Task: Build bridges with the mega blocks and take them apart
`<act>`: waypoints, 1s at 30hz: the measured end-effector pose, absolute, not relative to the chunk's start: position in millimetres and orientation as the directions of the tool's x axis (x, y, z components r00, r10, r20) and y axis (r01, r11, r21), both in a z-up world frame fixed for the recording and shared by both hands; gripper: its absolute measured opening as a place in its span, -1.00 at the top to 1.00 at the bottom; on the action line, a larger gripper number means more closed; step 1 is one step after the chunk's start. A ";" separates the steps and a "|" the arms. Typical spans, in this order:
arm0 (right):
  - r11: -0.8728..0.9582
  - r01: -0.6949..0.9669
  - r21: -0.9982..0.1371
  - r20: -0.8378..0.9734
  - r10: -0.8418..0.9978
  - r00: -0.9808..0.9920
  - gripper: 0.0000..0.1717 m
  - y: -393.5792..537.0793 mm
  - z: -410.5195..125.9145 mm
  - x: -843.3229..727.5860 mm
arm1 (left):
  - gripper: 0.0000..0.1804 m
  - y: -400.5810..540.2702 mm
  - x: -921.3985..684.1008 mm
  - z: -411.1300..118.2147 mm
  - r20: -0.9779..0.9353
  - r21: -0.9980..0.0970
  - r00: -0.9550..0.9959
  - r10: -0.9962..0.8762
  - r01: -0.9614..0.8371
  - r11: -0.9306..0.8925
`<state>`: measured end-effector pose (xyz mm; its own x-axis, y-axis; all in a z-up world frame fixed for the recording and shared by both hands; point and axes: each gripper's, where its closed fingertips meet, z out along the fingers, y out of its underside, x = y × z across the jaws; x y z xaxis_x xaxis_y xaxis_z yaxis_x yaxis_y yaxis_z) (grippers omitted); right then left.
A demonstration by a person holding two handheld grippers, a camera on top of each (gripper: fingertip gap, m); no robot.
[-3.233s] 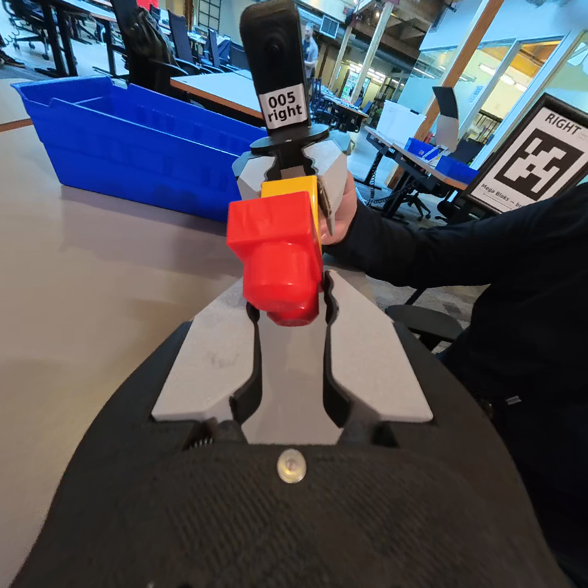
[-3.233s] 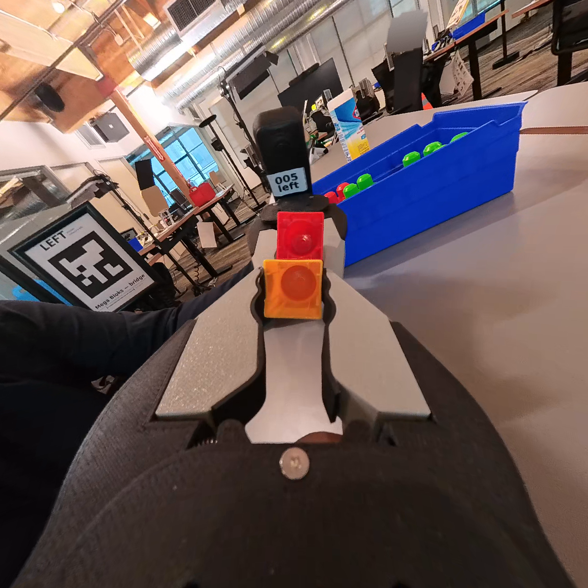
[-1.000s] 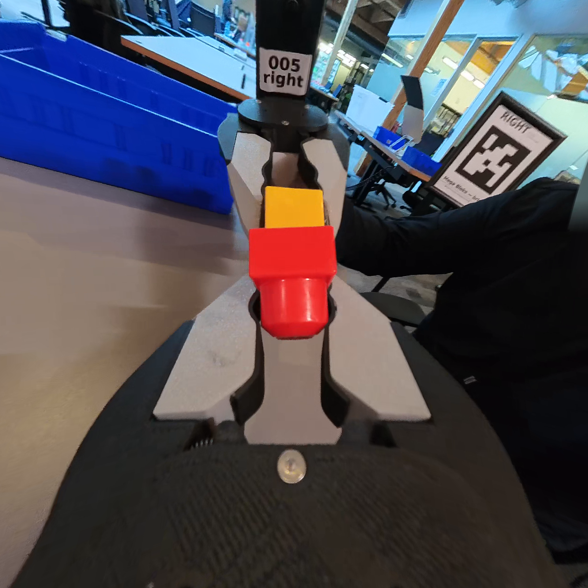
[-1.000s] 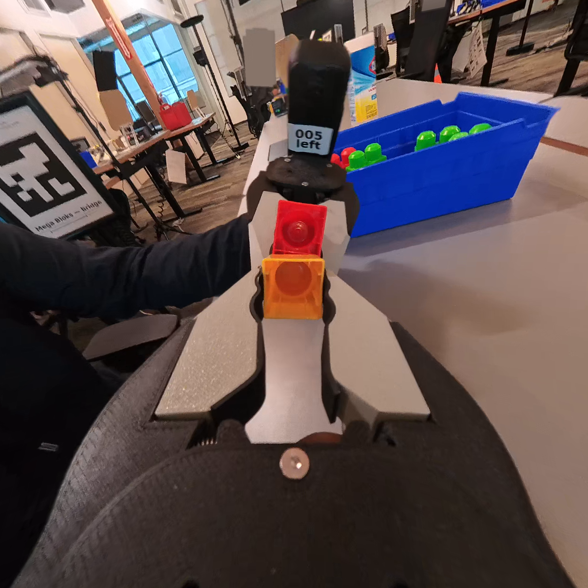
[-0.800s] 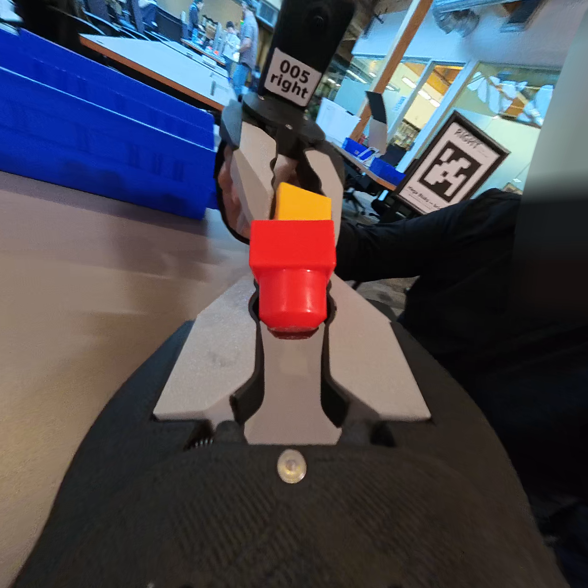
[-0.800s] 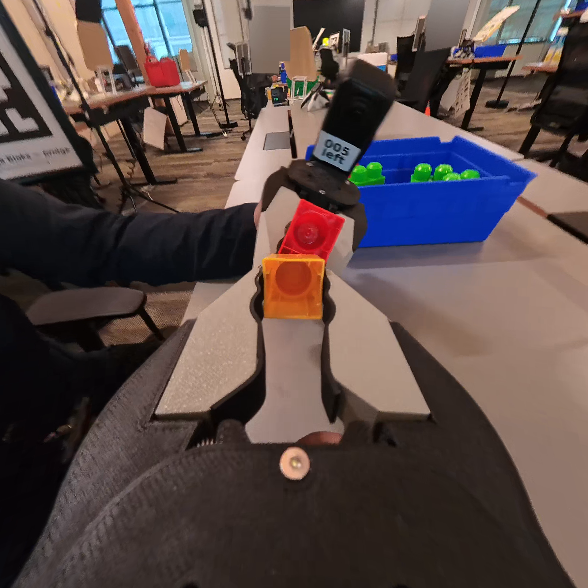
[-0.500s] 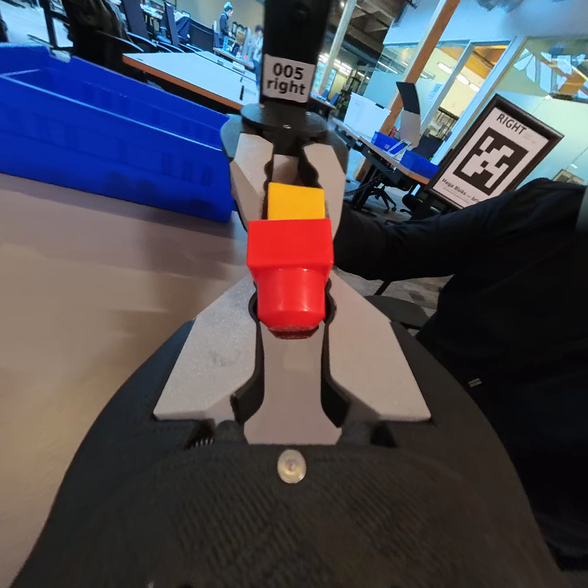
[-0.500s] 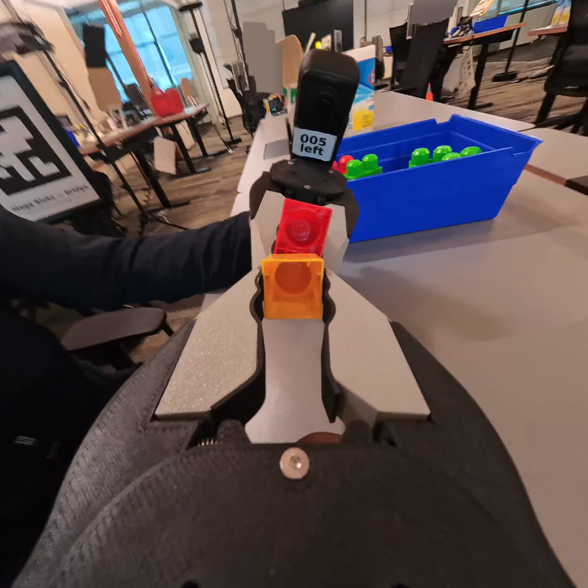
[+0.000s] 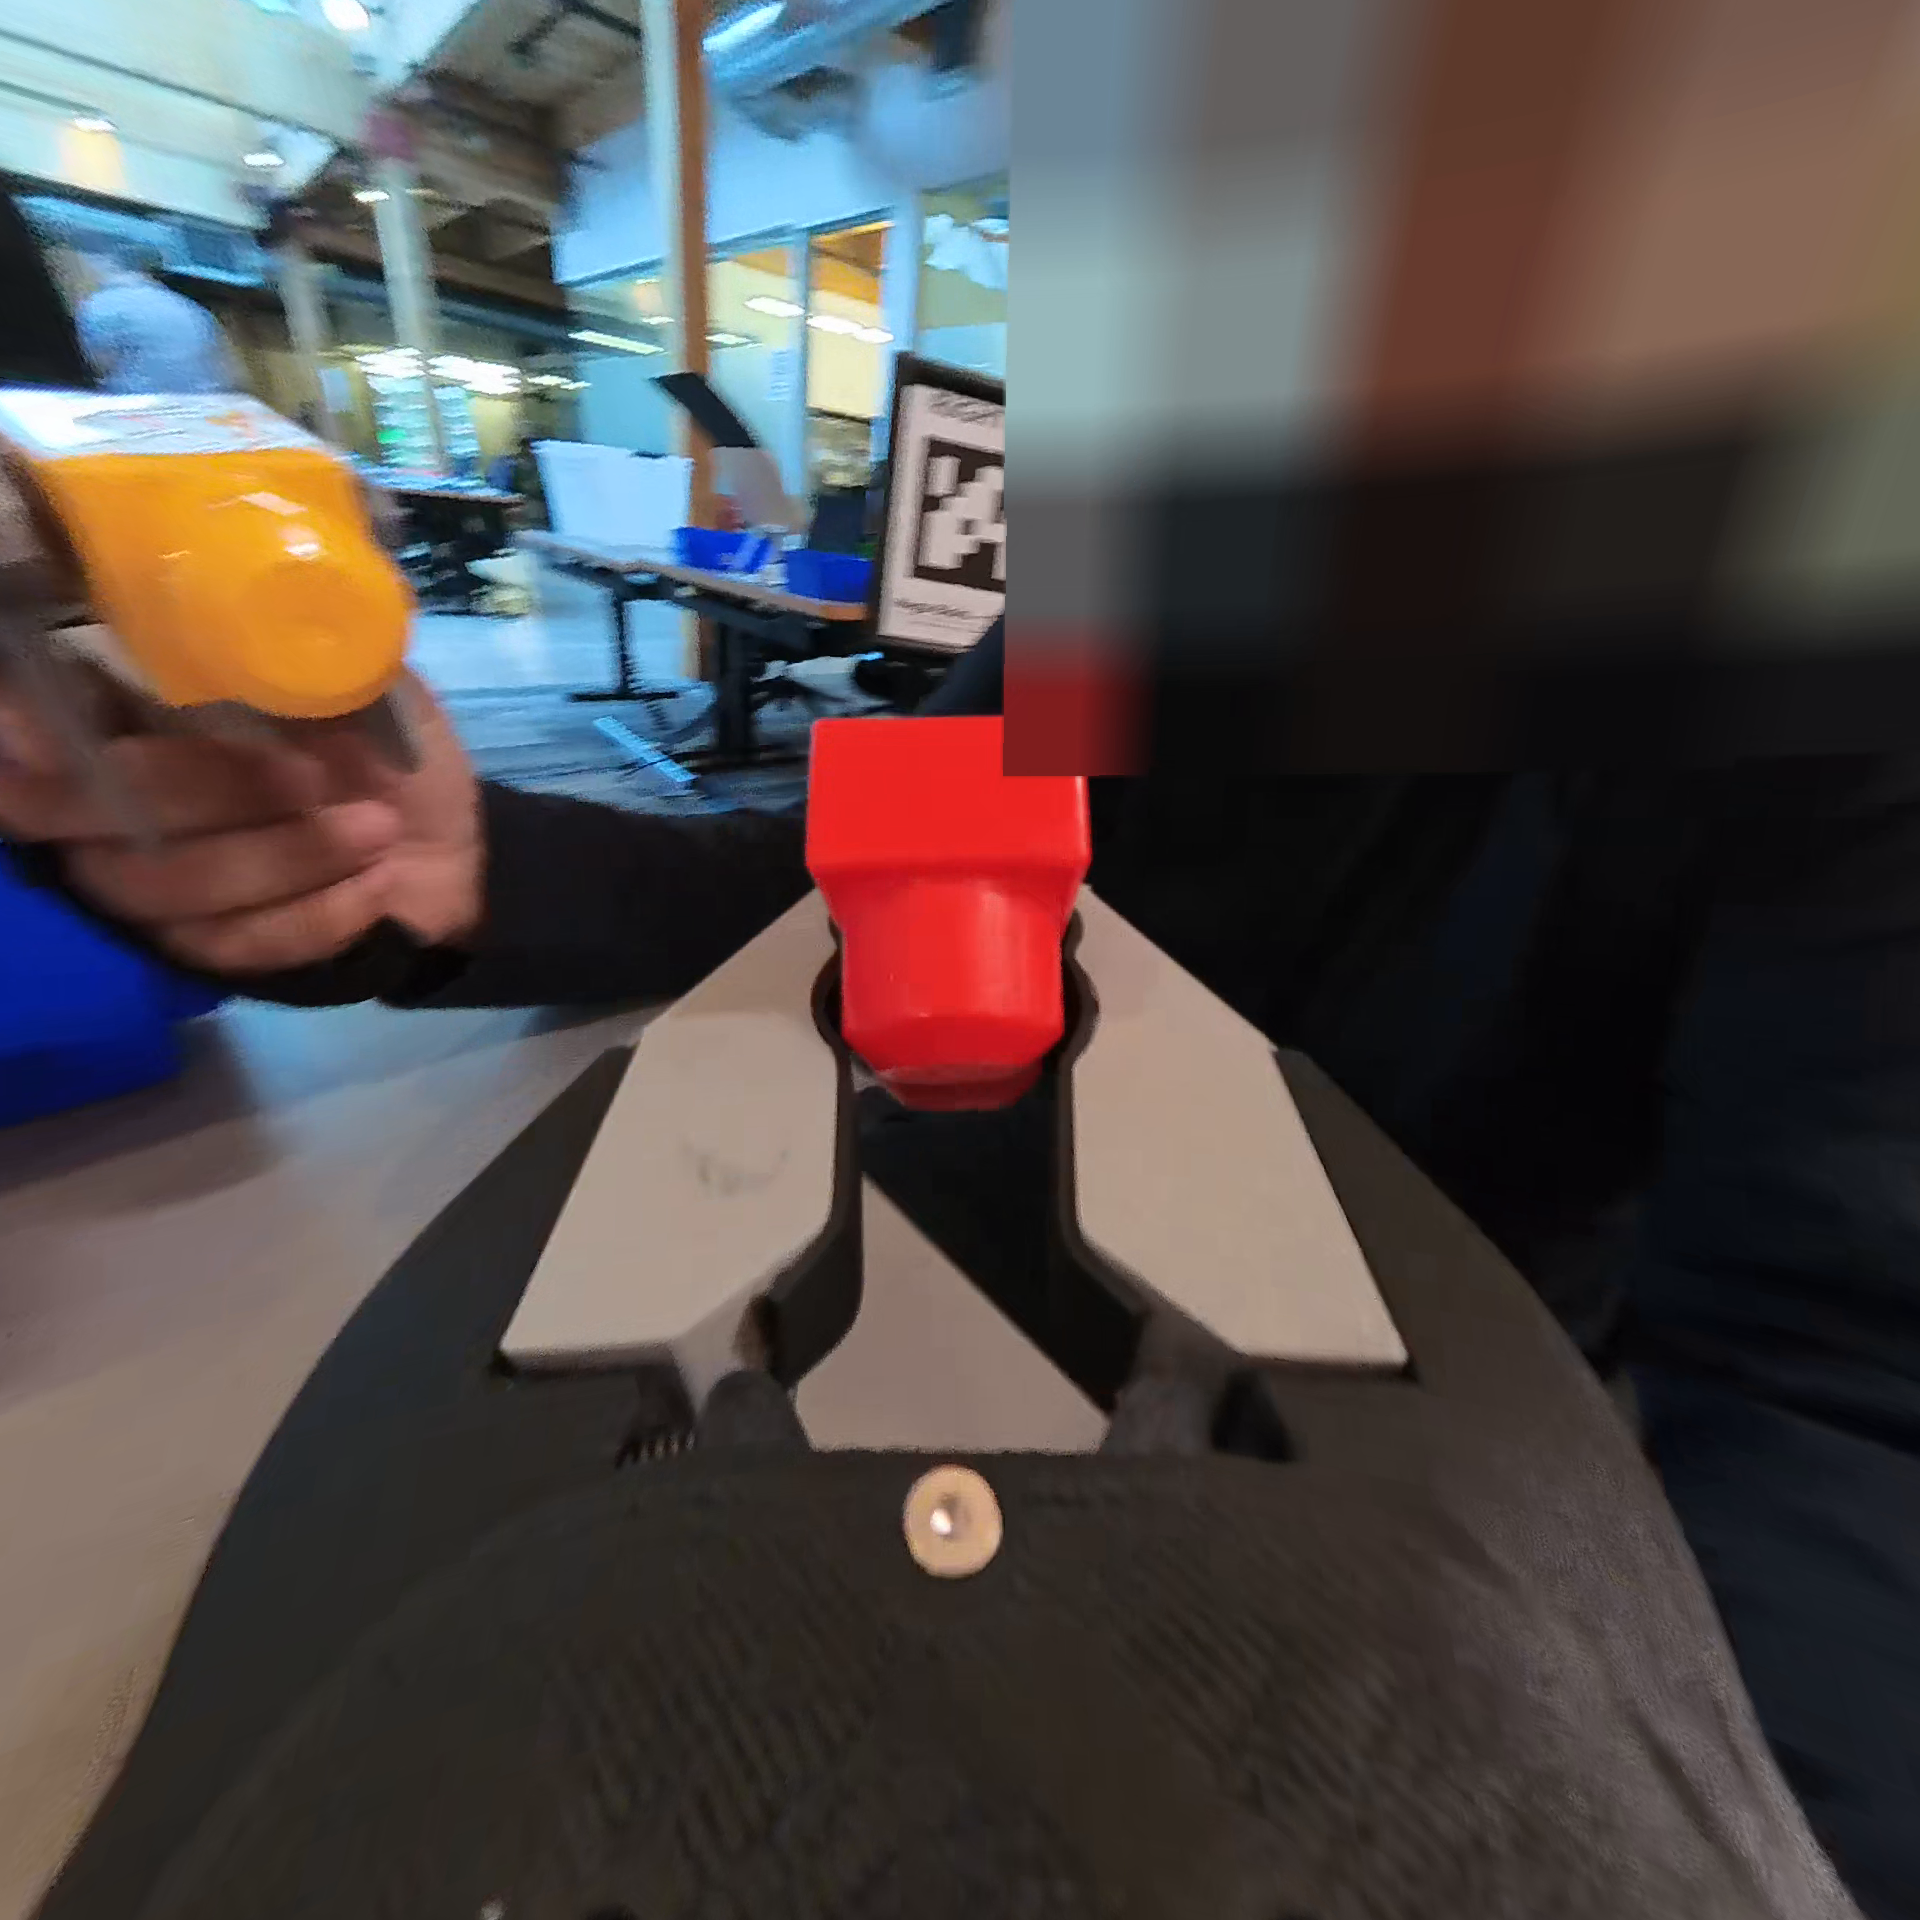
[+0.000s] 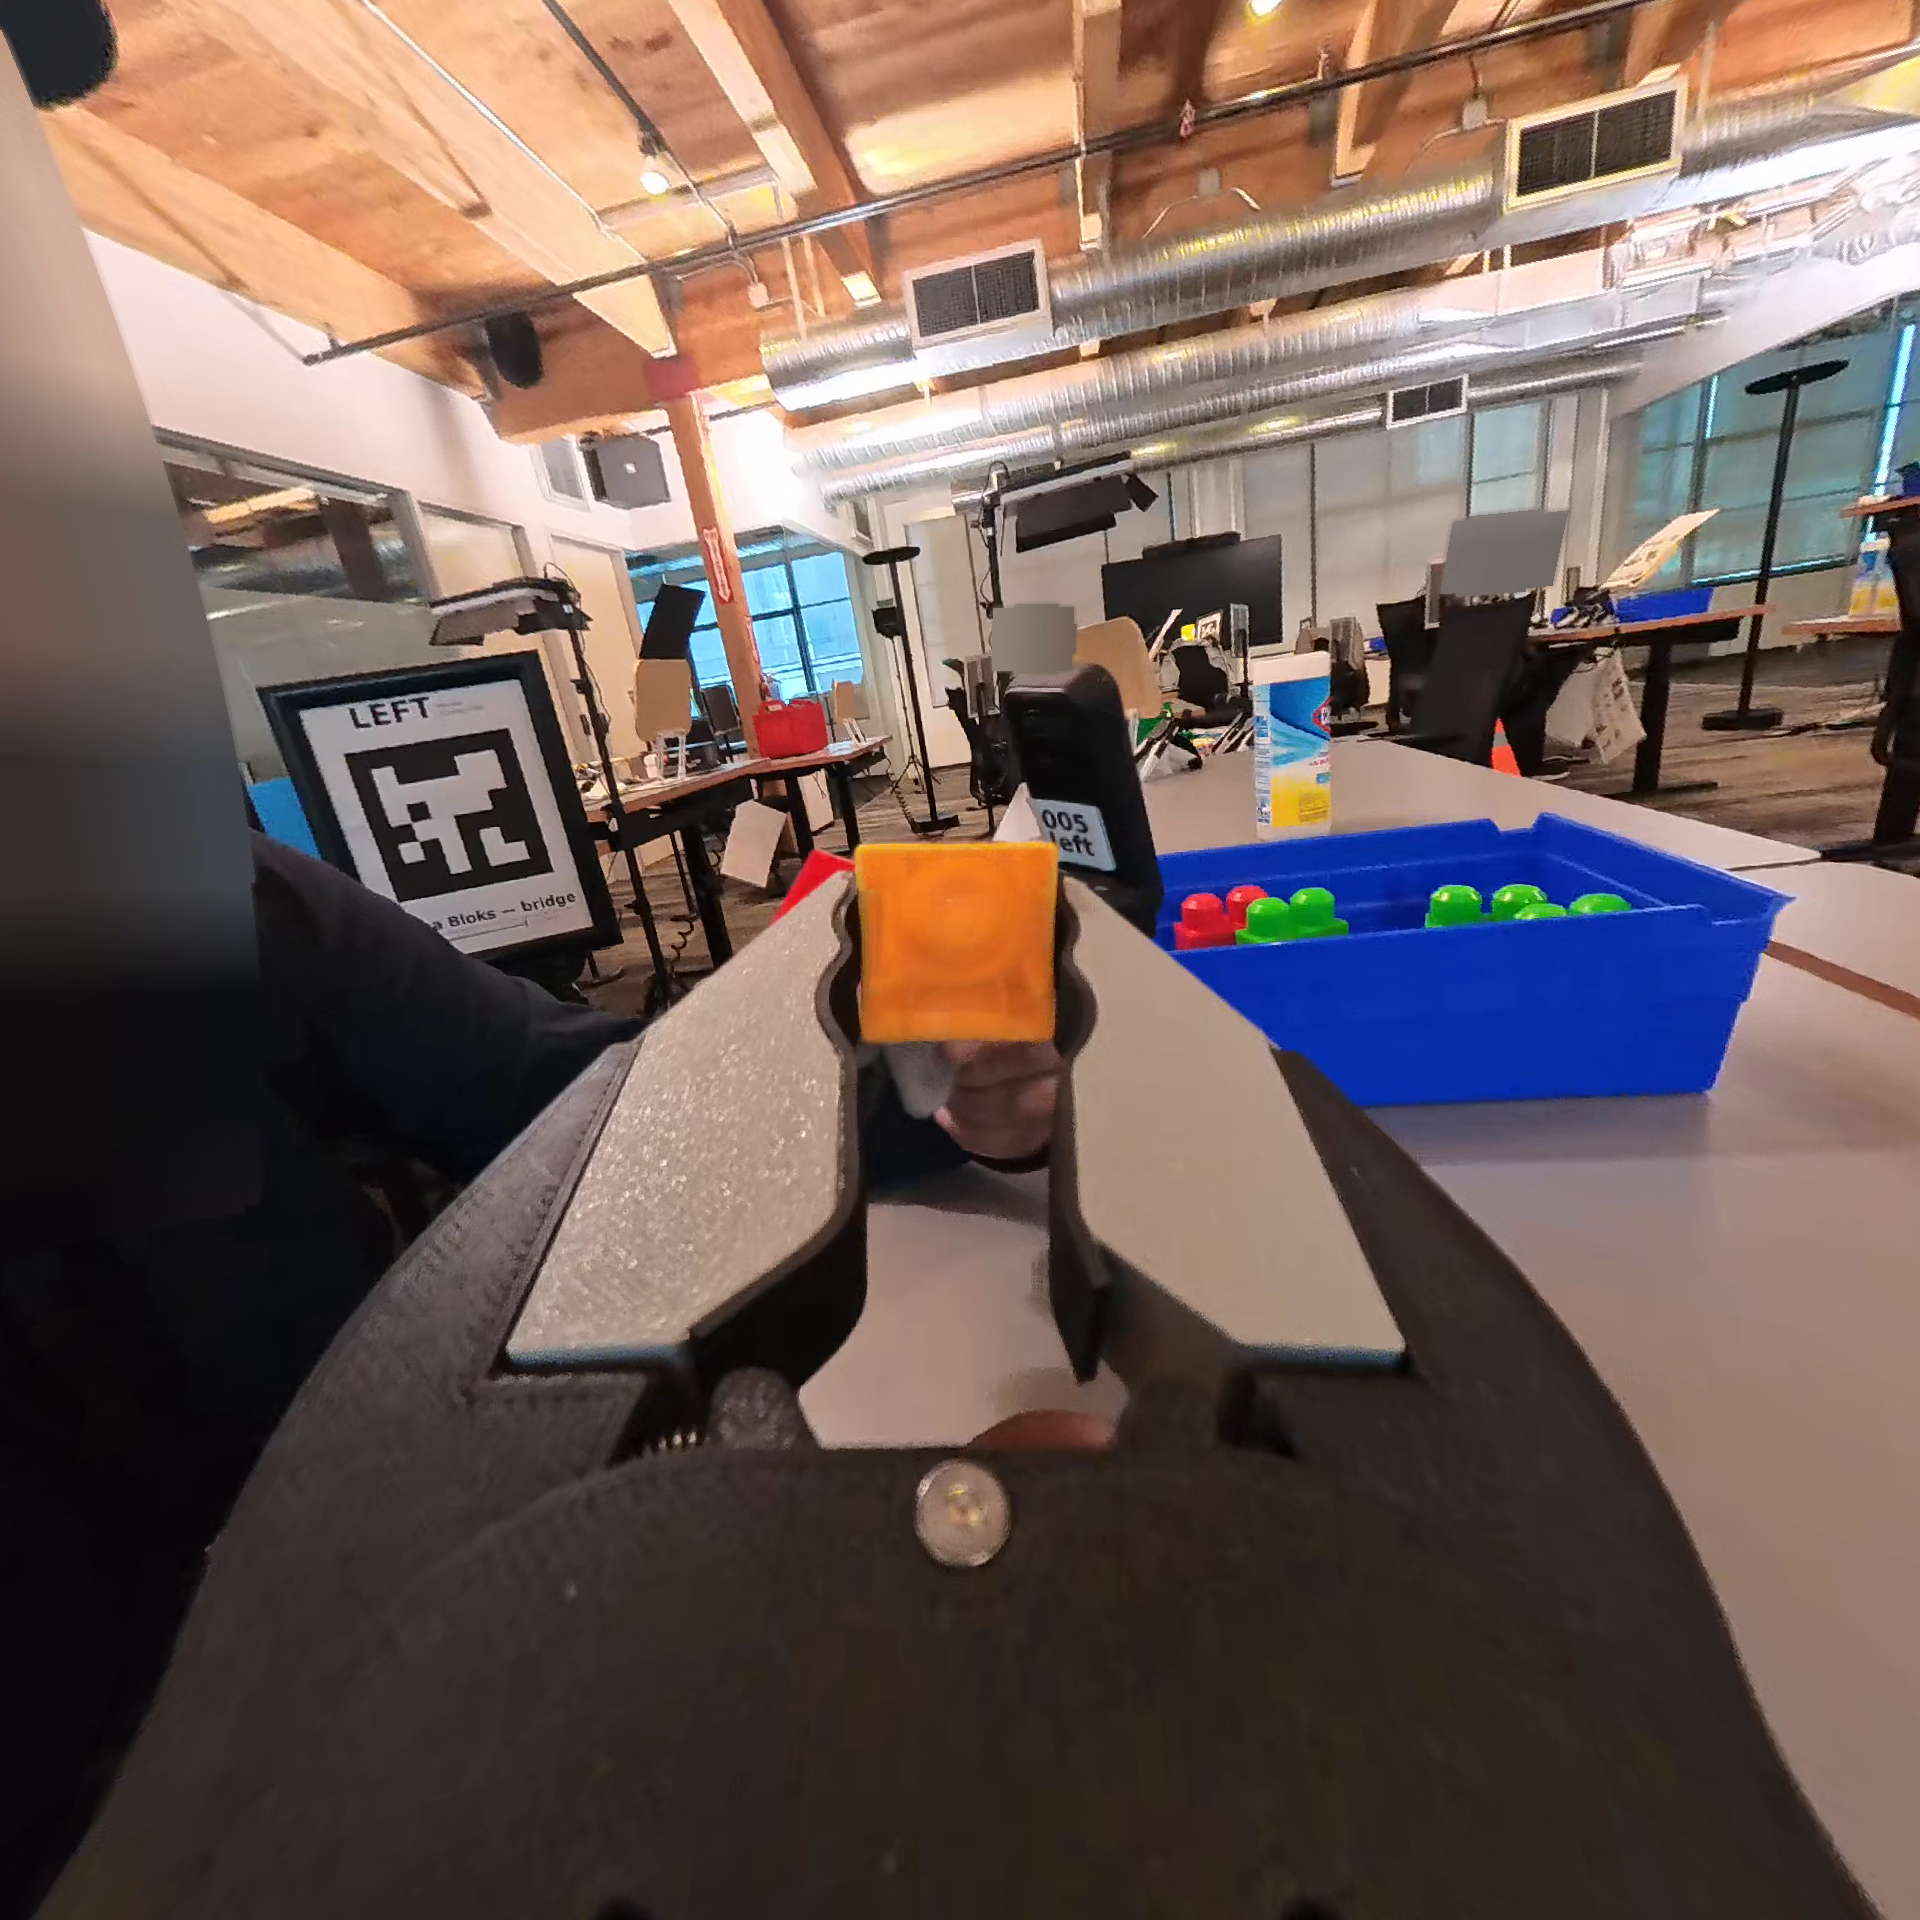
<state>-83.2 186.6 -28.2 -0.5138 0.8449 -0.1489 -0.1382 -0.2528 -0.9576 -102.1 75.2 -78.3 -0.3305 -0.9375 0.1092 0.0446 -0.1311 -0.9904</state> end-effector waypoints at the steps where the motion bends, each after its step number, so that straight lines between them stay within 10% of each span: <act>1: -0.251 -0.135 -0.958 -0.147 0.842 -0.520 0.63 184.9 -28.7 -83.5 | 0.62 66.8 -104.9 -75.6 0.109 -0.989 -0.383 -0.917 0.054 -0.140; 30: -0.195 -0.117 -0.974 -0.090 0.804 -0.588 0.63 158.6 -33.7 -86.2 | 0.61 35.4 -113.9 -75.0 0.091 -0.989 -0.546 -0.833 0.045 -0.138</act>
<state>-86.2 158.6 -33.7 -0.5877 0.8040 -0.0902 -0.1169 -0.1947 -0.9739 -113.9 35.4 -75.0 -0.5458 -0.8329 0.0913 0.0451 -0.1380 -0.9894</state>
